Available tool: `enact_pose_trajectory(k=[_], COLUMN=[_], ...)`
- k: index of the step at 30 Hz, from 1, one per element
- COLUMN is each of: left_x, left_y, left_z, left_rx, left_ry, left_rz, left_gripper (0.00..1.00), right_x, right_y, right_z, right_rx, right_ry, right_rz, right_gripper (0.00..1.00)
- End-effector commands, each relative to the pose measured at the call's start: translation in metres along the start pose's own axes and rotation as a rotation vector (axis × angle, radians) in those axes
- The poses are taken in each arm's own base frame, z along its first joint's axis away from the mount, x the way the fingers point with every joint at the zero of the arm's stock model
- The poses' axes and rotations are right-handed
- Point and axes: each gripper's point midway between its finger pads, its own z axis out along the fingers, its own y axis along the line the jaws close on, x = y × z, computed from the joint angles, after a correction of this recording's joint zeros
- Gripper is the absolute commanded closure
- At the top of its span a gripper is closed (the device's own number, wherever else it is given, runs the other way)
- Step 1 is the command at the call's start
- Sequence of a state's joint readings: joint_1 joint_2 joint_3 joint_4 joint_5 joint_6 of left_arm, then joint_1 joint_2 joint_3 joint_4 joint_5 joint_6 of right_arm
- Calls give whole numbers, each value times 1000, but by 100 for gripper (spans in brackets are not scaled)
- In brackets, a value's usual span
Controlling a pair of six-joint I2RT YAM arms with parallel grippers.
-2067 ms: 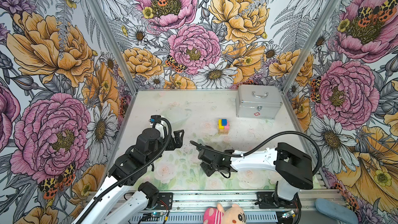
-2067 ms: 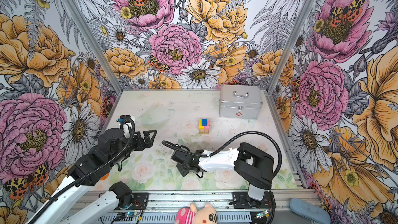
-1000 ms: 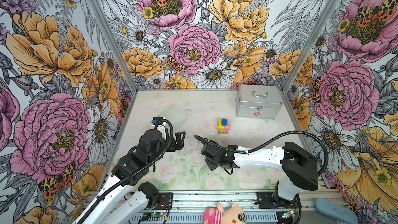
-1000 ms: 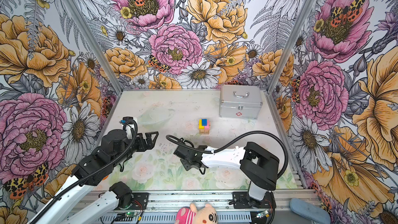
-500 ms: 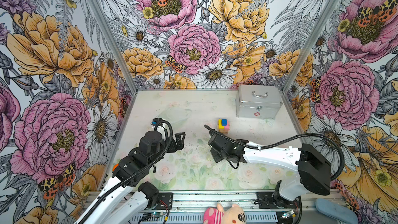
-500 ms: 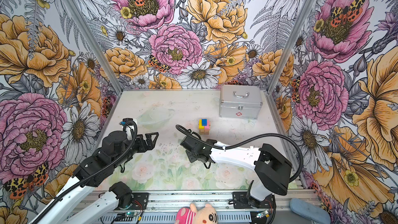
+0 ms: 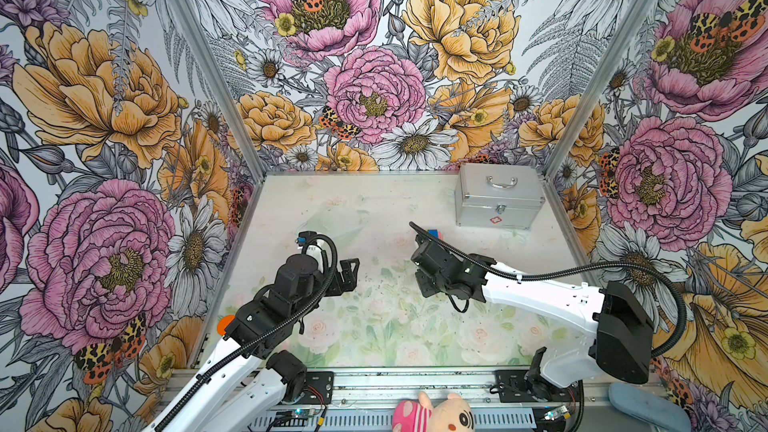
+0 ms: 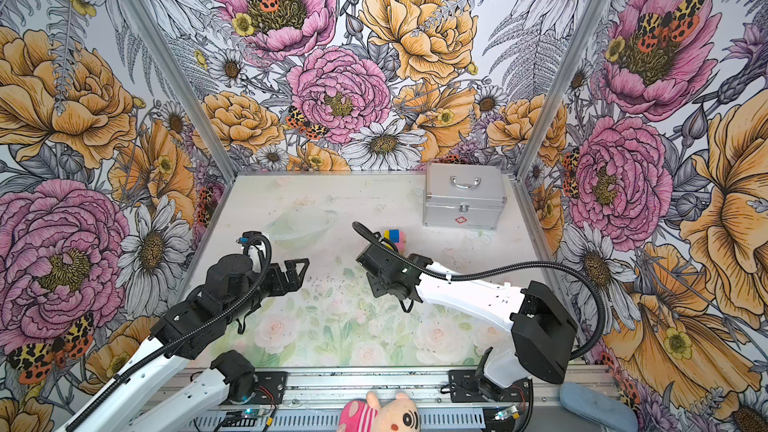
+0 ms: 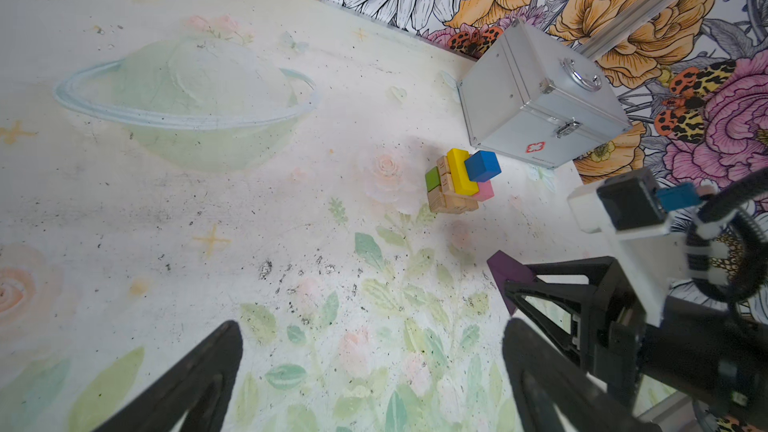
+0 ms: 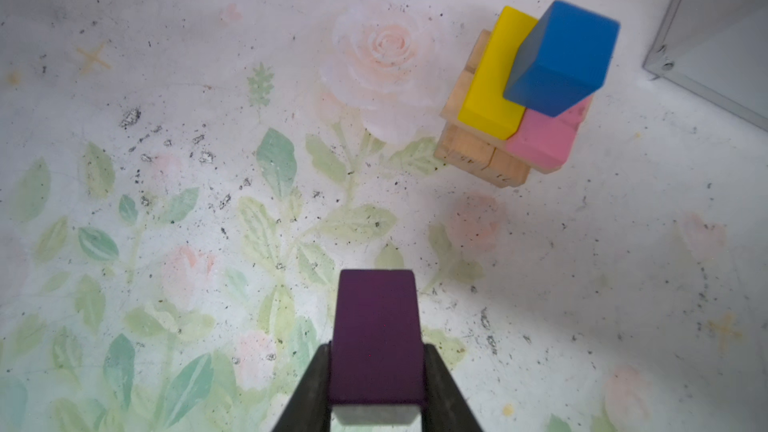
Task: Build the wood block tower
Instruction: 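Carry the purple cube with the right gripper over the wooden stack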
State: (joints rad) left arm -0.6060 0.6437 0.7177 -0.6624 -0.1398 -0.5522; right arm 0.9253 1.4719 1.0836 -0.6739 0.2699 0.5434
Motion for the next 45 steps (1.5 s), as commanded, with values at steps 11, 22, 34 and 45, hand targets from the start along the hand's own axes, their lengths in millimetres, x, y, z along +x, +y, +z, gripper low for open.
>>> enact_pose_trajectory(k=[11, 22, 34, 45], left_x=[10, 18, 21, 20], left_y=[-29, -31, -32, -33], left_z=[21, 26, 30, 30], left_rx=[58, 56, 62, 65], left_ry=[23, 38, 46, 44], left_rz=[35, 51, 57, 70], left_gripper=[1, 1, 1, 1], right_x=[-51, -72, -88, -95], right_y=[-32, -53, -61, -66], right_z=[-27, -26, -12, 7], right_rx=[28, 74, 100, 120], right_ry=[-90, -91, -76, -44], right_rz=[85, 169, 236, 269], right_gripper=[71, 71, 71, 71])
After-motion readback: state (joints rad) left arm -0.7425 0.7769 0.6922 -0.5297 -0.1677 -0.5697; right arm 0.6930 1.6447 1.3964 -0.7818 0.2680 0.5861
